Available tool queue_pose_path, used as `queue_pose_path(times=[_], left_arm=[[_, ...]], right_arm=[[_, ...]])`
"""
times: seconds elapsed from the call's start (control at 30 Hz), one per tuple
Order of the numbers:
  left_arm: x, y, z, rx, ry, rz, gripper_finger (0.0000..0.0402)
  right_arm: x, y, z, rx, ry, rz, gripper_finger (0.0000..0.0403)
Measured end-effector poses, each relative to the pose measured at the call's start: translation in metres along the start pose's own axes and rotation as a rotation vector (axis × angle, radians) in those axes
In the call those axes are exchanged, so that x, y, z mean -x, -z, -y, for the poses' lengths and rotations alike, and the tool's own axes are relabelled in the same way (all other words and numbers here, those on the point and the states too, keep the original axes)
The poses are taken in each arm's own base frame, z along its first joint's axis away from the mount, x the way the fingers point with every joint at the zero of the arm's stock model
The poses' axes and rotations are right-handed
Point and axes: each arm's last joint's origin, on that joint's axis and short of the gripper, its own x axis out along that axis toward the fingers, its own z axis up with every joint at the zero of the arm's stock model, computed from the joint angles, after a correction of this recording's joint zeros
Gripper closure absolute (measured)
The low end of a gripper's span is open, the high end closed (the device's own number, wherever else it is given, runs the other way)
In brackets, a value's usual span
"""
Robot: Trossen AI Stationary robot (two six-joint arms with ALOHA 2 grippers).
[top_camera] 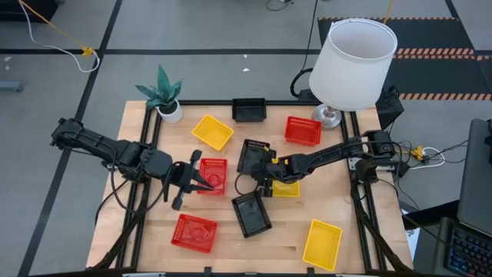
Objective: Stack baskets by color
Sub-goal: Stack the center black basket on the top black basket
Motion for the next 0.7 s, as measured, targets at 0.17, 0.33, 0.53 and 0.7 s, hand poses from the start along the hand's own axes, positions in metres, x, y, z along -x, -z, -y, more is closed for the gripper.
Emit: queue_pose_path(times=[0.17,0.33,0.53,0.7], left_arm=[[0.0,0.0,0.0,0.0,0.0,0.0,0.0376],[0.0,0.0,0.0,0.0,0.0,0.0,0.0376],[0.0,-0.001,0.0,-0.002,-0.002,0.012,0.0376],[0.0,-0.005,-0.001,-0.023,-0.013,0.05,0.0376]], right_arm=[[-0.004,0.007,0.003,-0.006,0.001,-0.005,0.0312],[-0.003,0.004,0.003,0.023,-0.02,0.015,0.0383],[0.009,-0.001,-0.004,0.065,-0.033,0.056,0.0388],[0.032,-0.009,-0.016,0.134,-0.062,0.13,0.0397]])
